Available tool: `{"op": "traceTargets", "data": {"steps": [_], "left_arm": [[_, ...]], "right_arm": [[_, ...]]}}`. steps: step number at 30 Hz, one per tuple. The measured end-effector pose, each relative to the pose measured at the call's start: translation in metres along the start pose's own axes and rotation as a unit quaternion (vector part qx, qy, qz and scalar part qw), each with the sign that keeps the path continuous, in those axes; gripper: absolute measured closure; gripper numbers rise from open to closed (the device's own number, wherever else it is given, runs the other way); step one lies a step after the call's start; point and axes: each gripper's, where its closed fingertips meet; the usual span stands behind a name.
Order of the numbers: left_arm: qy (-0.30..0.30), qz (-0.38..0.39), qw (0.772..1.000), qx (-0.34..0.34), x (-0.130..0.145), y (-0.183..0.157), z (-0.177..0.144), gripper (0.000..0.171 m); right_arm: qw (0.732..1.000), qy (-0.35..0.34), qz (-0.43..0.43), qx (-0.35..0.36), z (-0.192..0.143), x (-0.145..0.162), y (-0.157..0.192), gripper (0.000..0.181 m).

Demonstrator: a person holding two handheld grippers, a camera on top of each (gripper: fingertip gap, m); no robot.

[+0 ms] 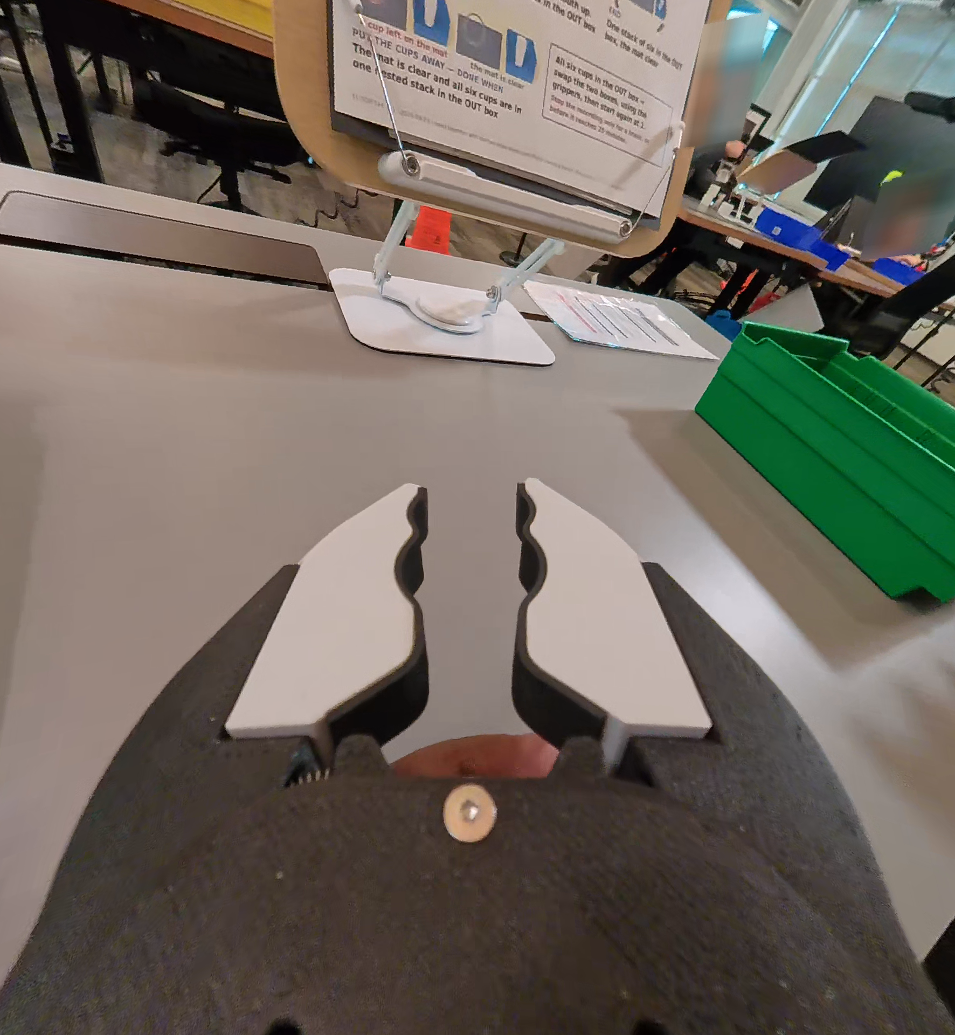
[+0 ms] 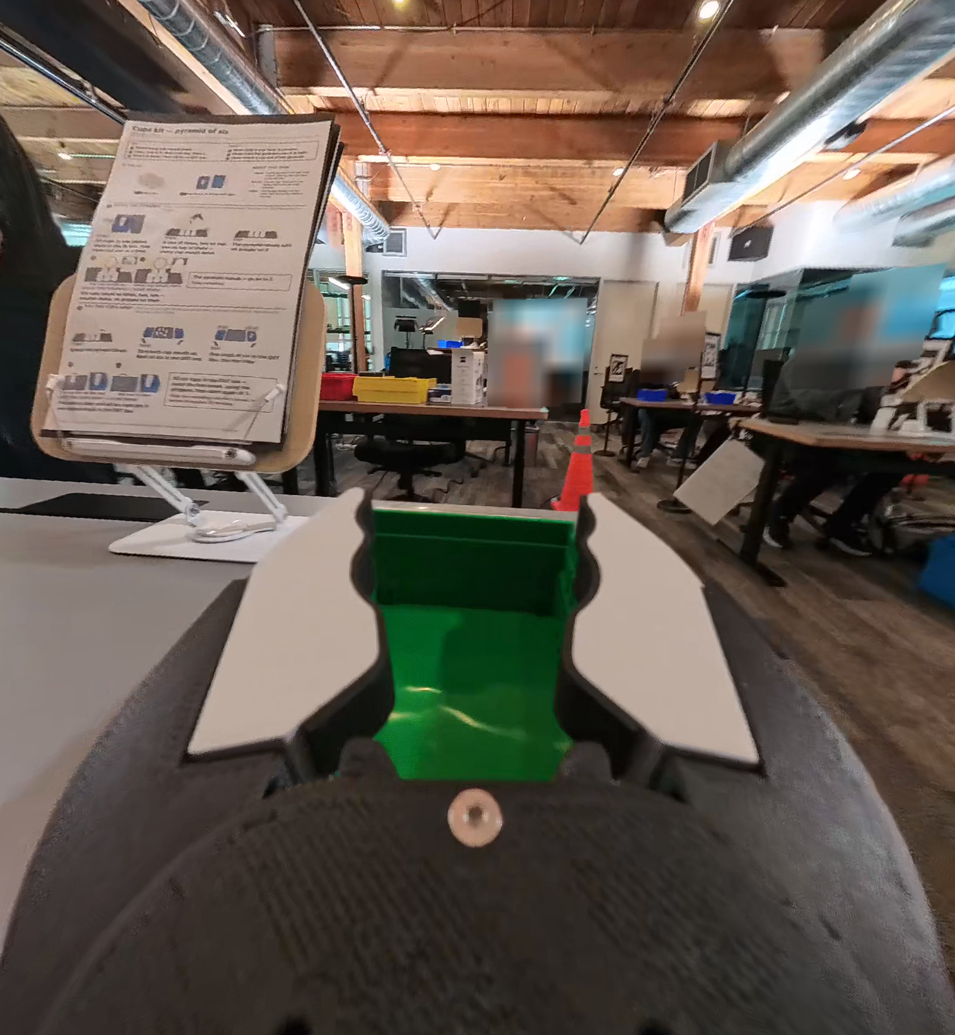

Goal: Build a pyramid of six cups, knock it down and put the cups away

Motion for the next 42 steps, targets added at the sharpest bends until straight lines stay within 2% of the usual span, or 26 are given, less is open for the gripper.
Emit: {"op": "traceTargets", "data": {"steps": [3,7,12,20,31,42], "left_arm": [[0.003,0.006,1.0,0.006,0.001,-0.002,0.001,0.145],[0.005,0.011,1.0,0.027,0.002,-0.009,0.003,0.153],[0.003,0.009,1.0,0.025,0.001,-0.008,0.002,0.151],[0.008,0.01,1.0,0.026,0.003,-0.01,0.004,0.149],[0.011,0.003,0.999,0.033,0.005,-0.011,0.005,0.146],[0.018,-0.002,0.999,0.037,0.008,-0.013,0.007,0.145]], "right_arm": [[0.998,0.008,0.05,-0.039,-0.001,-0.004,0.013,0.121],[0.987,-0.025,0.15,-0.048,-0.006,-0.018,0.003,0.126],[0.996,-0.001,0.092,-0.016,-0.004,-0.004,-0.005,0.13],[0.998,0.021,0.049,-0.029,0.001,0.008,0.014,0.137],[0.995,0.016,0.096,-0.021,0.001,0.008,0.005,0.136],[0.996,0.043,0.077,-0.027,0.006,0.02,0.011,0.135]]}}
Point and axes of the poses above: each gripper's, where its closed fingertips meet, z out along the fingers, x out of its underside, y = z × x across the jaws, and after that the axes turned 11 degrees about x, right-handed
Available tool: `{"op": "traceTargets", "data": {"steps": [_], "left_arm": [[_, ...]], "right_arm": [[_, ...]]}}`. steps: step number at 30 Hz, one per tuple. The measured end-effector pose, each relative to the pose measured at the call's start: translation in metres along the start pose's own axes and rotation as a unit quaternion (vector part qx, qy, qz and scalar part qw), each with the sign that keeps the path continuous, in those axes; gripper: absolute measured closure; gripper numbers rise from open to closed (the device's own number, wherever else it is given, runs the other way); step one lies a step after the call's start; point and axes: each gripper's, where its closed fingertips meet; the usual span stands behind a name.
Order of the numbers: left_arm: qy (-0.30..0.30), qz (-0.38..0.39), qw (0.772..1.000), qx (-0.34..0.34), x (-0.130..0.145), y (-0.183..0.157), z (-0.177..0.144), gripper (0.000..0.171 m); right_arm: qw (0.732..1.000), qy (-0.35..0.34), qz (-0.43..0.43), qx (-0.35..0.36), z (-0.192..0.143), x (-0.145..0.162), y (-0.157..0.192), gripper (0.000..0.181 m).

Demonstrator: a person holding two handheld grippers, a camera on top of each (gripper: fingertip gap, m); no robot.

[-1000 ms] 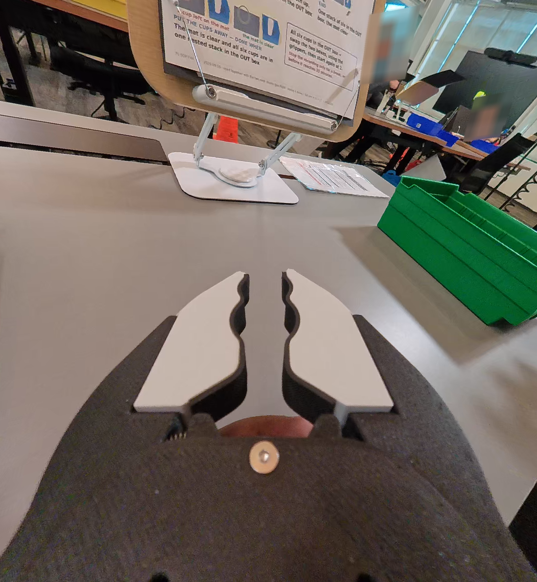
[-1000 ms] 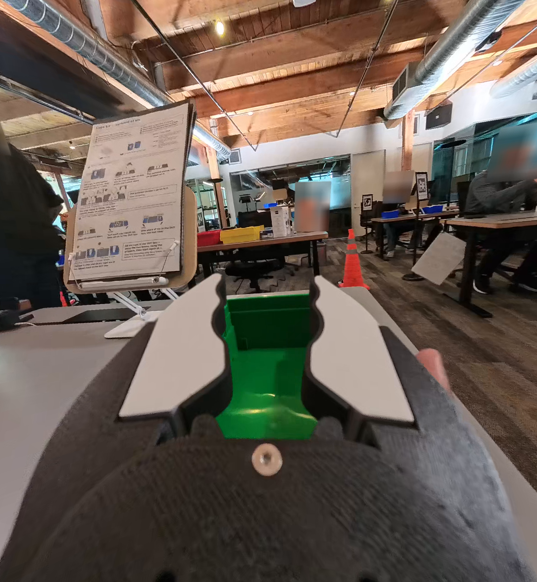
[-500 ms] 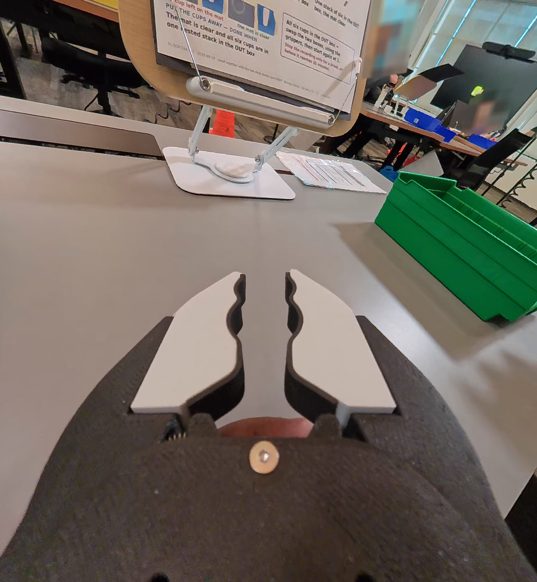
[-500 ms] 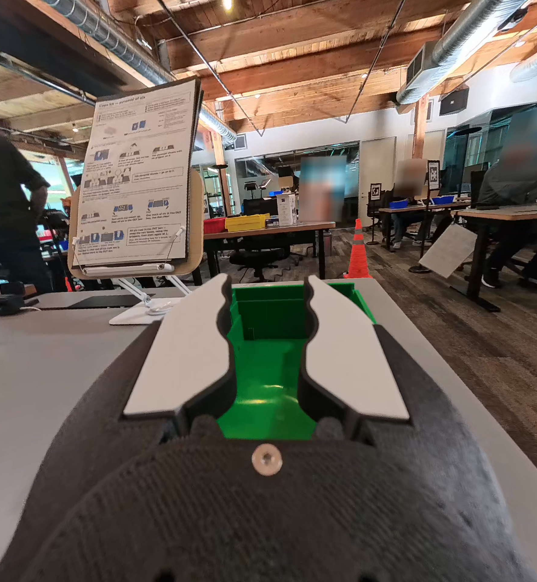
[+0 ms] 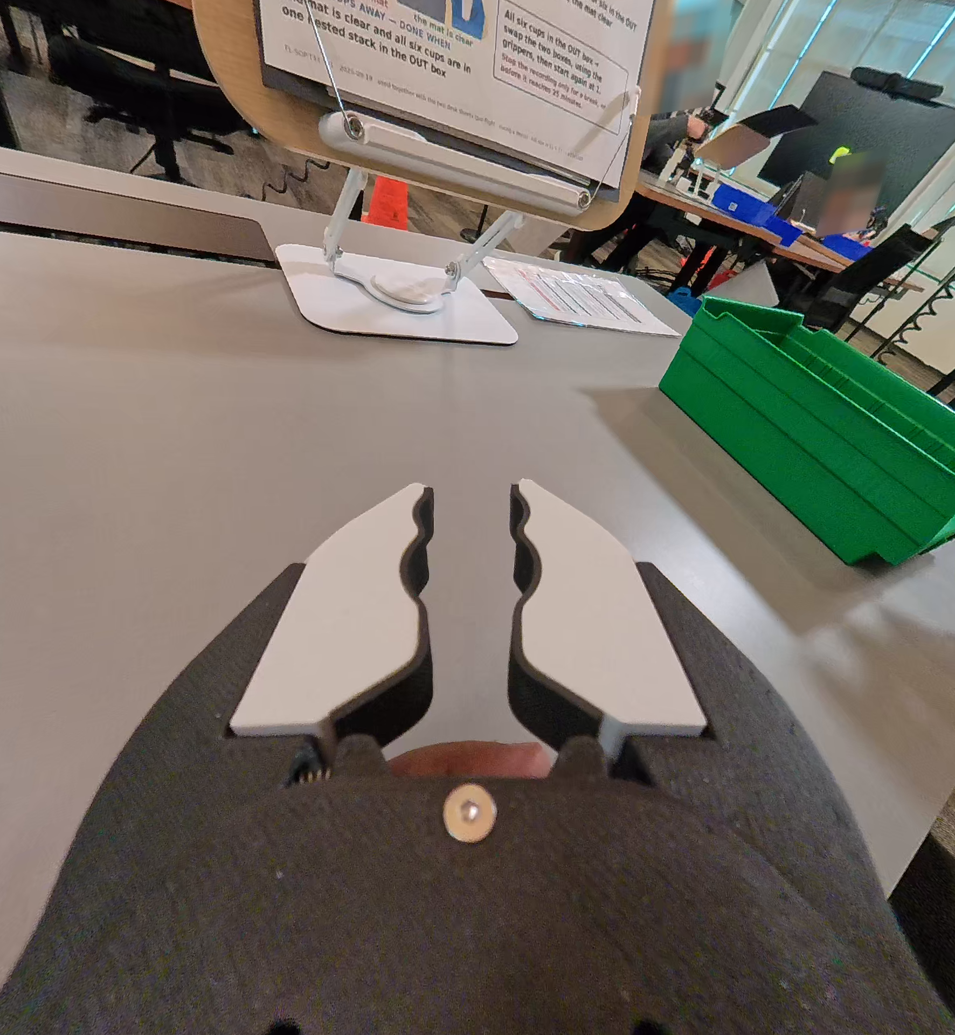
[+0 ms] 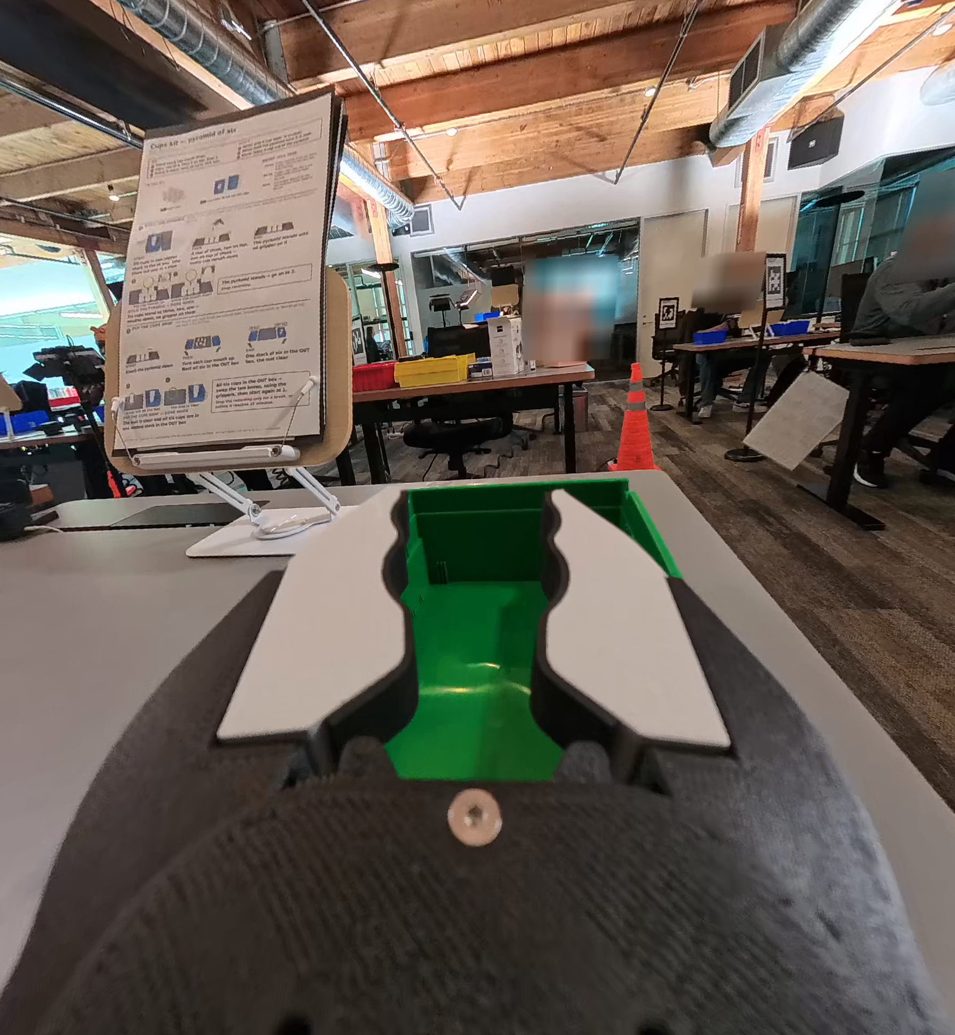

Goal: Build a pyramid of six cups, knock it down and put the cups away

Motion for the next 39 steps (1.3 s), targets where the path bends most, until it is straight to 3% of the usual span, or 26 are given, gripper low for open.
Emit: {"op": "traceTargets", "data": {"steps": [39], "left_arm": [[0.016,-0.007,1.0,0.008,0.007,-0.002,0.003,0.143]], "right_arm": [[0.999,0.048,-0.005,-0.007,0.007,0.021,0.004,0.128]]}}
Point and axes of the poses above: each gripper's, where its closed fingertips meet, z out along the fingers, x out of its underside, y = z × x across the jaws, and after that the axes turned 11 degrees about x, right-handed
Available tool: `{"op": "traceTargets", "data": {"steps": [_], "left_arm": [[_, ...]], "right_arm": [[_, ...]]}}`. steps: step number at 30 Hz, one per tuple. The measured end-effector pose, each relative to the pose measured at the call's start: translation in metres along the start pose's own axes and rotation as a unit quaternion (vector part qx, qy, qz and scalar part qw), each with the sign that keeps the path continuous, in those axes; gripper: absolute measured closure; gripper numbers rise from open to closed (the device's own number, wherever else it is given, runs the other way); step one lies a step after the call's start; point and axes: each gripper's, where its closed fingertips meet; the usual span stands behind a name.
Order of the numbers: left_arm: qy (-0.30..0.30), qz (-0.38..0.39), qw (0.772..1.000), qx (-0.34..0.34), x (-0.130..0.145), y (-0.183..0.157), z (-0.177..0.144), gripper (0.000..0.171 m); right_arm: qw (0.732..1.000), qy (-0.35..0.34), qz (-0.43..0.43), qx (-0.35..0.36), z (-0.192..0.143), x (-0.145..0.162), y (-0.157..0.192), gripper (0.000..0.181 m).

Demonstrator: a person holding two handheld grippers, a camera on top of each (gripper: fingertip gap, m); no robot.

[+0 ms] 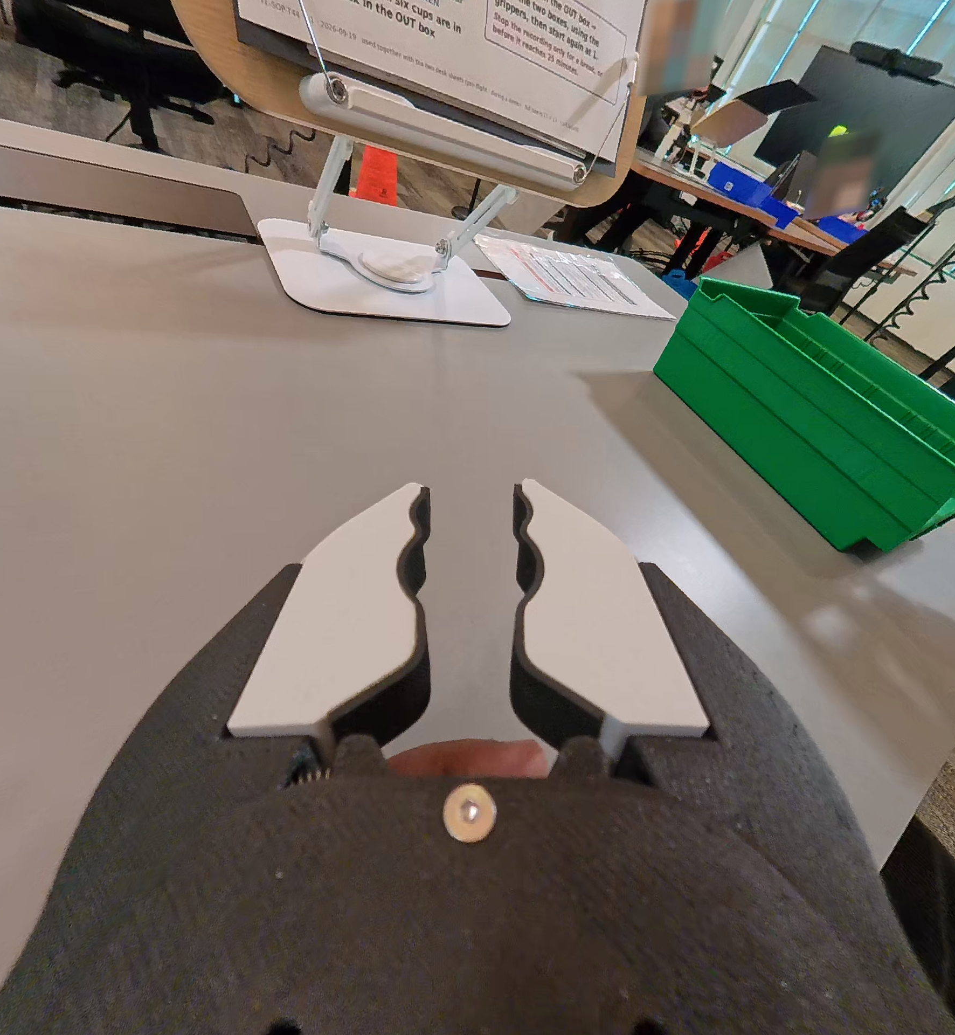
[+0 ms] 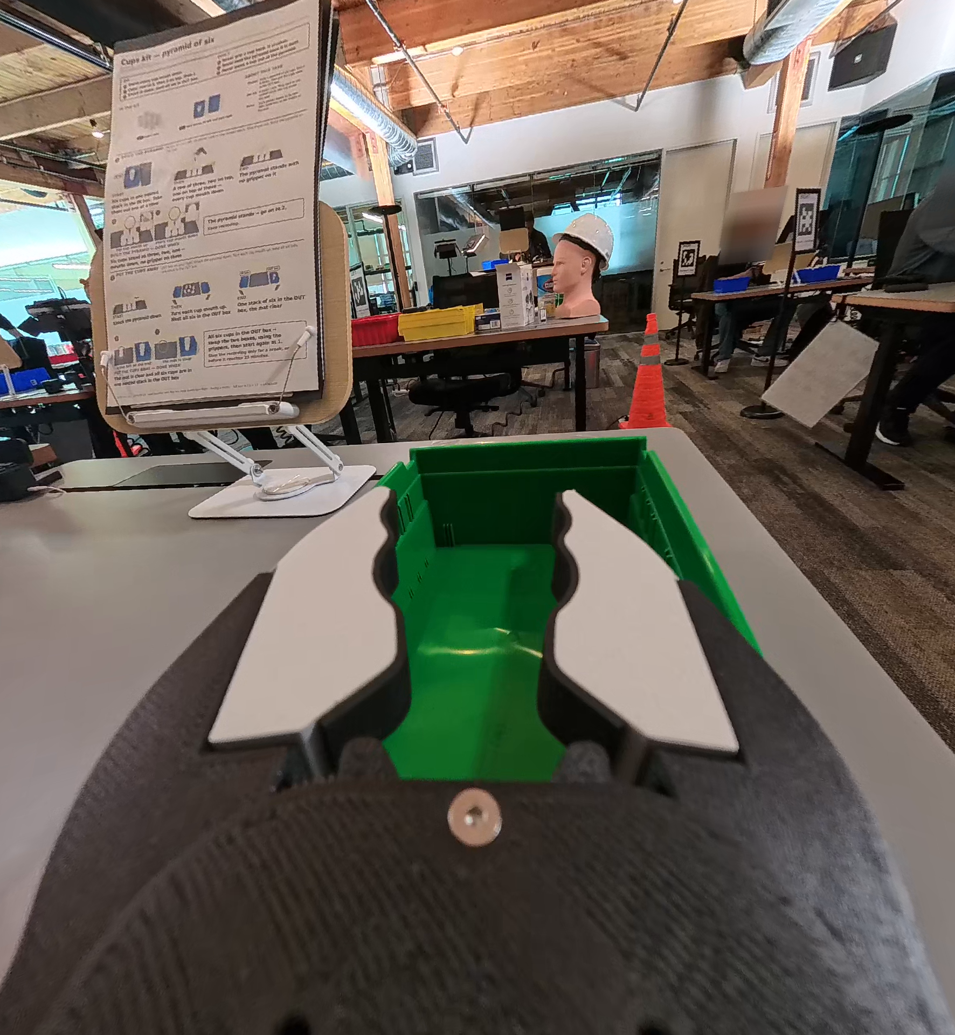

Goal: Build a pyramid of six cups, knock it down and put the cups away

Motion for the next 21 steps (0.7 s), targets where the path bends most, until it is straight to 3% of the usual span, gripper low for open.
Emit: {"op": "traceTargets", "data": {"steps": [21], "left_arm": [[0.007,-0.002,1.0,0.004,0.003,-0.0015,0.0016,0.142]], "right_arm": [[1.0,-0.001,-0.003,0.001,-0.0002,0.0001,-0.0003,0.127]]}}
Point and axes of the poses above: each gripper's, where its closed fingertips meet, z out along the fingers, x out of its underside, y = z × x across the jaws, and after that the axes turned 11 degrees about x, right-handed
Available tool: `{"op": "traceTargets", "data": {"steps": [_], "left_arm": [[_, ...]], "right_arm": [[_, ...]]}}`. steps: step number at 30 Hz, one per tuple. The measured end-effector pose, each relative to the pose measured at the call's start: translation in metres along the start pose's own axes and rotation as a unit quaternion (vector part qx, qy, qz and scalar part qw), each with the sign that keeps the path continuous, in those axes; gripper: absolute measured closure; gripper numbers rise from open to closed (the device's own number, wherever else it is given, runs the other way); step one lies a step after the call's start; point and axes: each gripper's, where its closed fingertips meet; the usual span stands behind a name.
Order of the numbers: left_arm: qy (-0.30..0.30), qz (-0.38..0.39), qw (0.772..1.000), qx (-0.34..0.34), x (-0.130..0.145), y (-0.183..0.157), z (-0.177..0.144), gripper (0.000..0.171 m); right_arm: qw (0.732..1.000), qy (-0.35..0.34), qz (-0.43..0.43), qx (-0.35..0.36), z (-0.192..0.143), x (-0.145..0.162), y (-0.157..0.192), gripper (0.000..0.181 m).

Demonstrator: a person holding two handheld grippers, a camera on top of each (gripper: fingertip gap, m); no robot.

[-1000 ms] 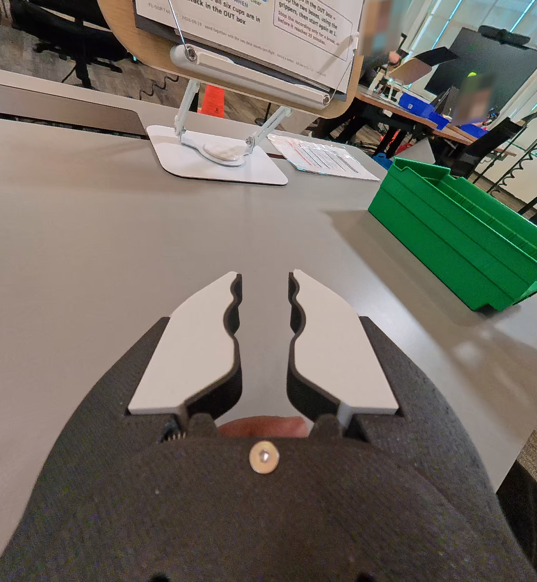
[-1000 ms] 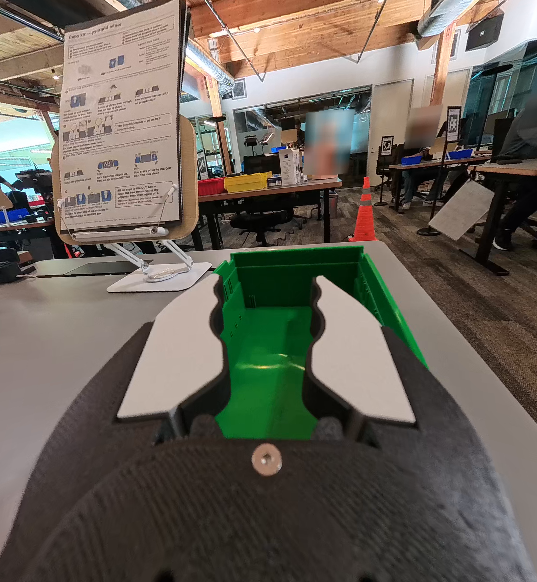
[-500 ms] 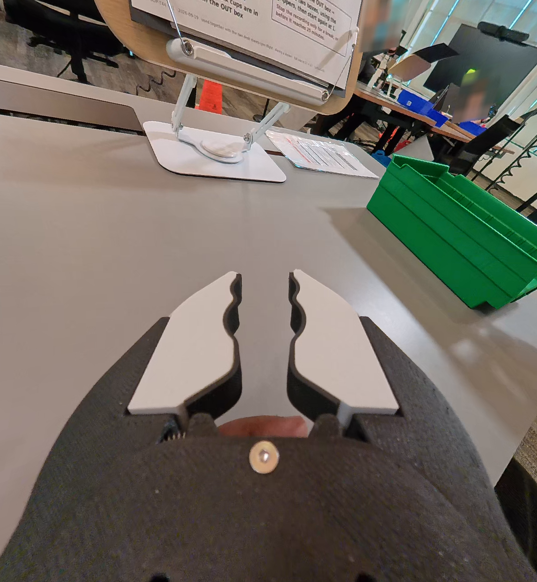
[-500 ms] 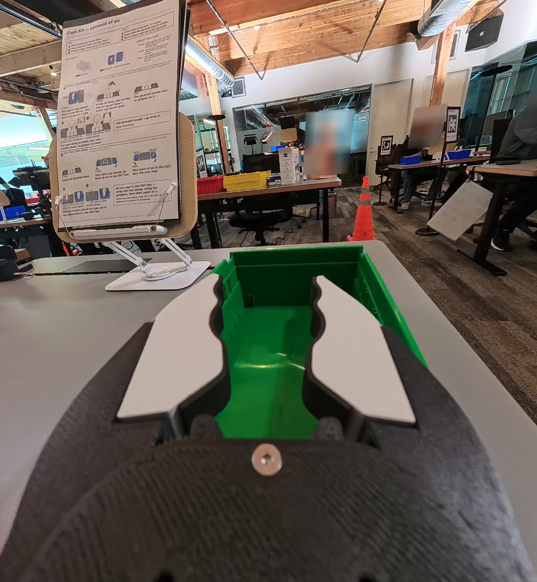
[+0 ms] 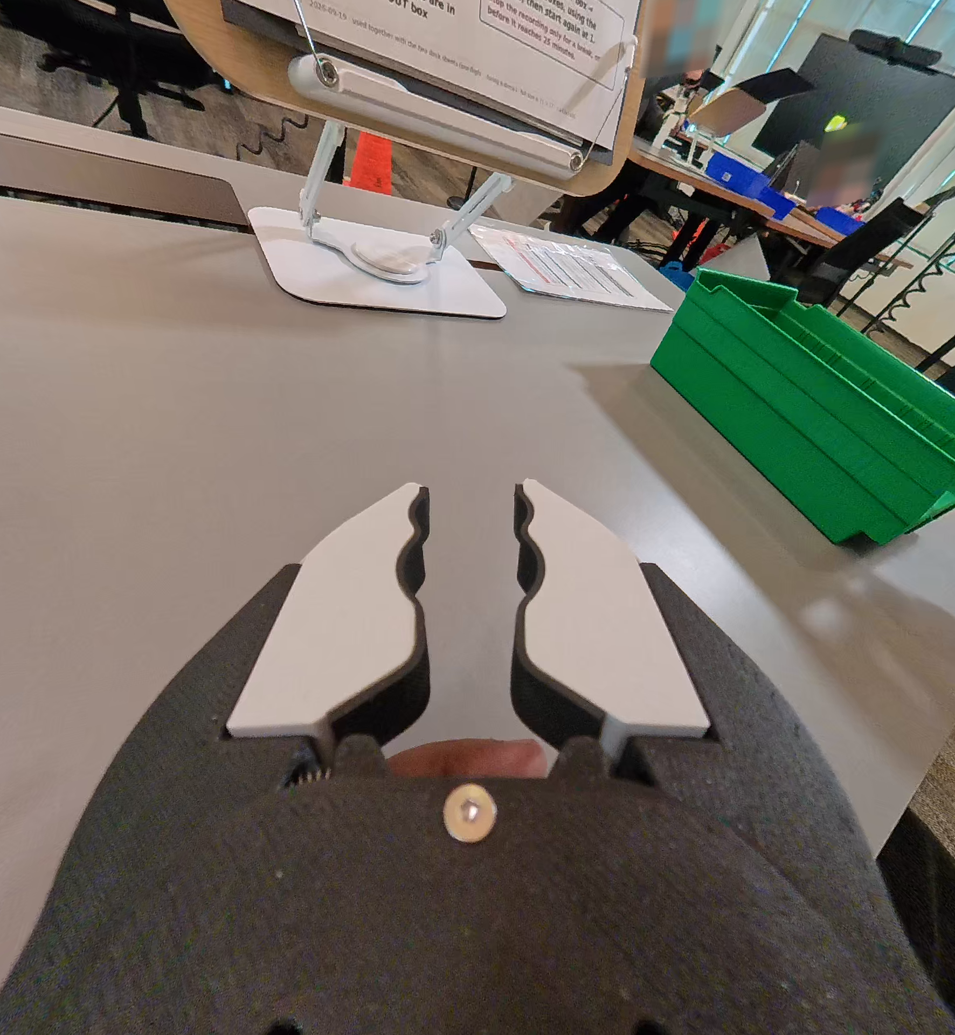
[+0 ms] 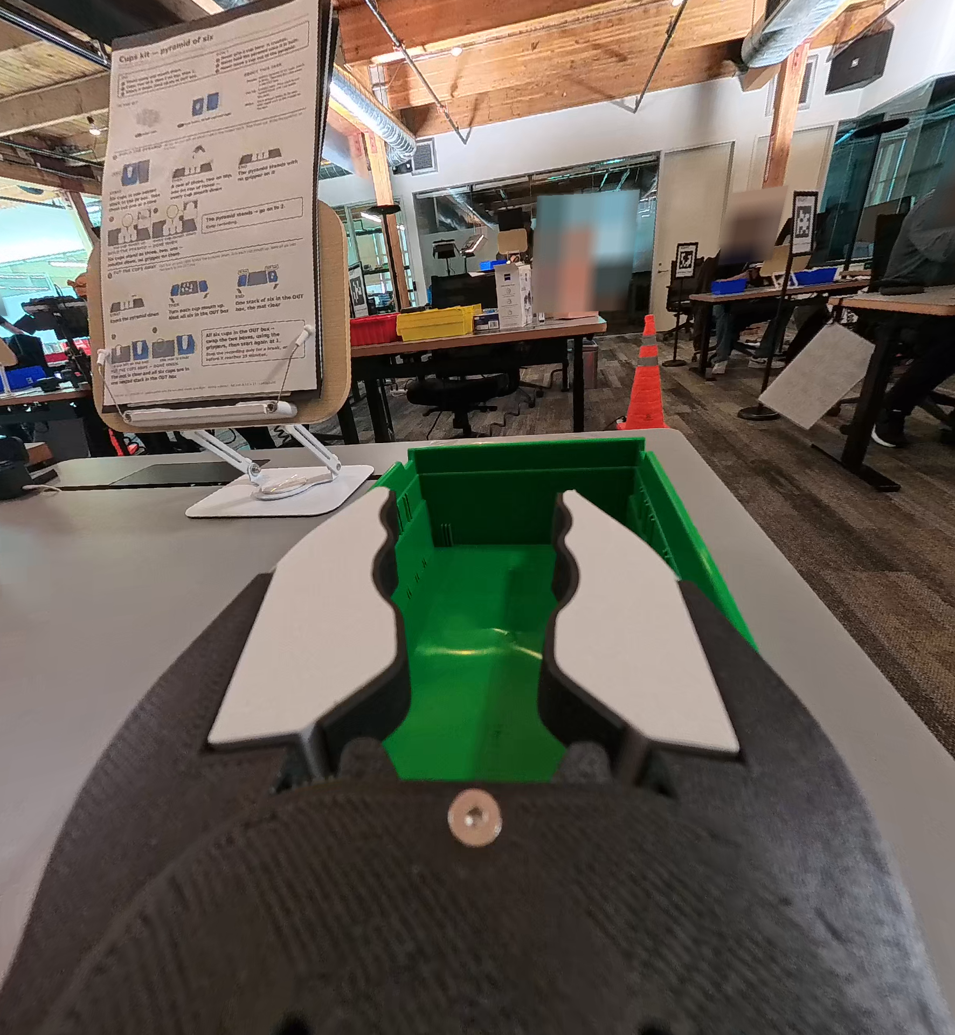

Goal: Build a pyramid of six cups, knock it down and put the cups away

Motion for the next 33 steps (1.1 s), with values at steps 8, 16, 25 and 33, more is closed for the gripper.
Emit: {"op": "traceTargets", "data": {"steps": [8,16,25,33], "left_arm": [[-0.001,-0.001,1.0,-0.012,0.0,0.004,-0.001,0.137],[-0.008,-0.005,1.0,-0.023,-0.003,0.008,-0.003,0.136],[-0.019,-0.029,0.999,-0.025,-0.005,0.011,-0.005,0.126],[-0.025,-0.024,0.999,-0.021,-0.007,0.009,-0.005,0.133]], "right_arm": [[1.0,0.003,0.002,-0.007,-0.001,-0.001,0.003,0.13],[0.999,0.018,-0.017,0.039,0.002,0.002,-0.01,0.156],[0.997,0.047,-0.033,0.049,0.004,0.009,-0.006,0.181],[0.996,0.07,-0.042,0.047,0.009,0.011,0.005,0.181]]}}
Point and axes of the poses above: each gripper's, where its closed fingertips meet, z out along the fingers, x out of its underside, y = z × x across the jaws, and after that the axes turned 11 degrees about x, right-handed
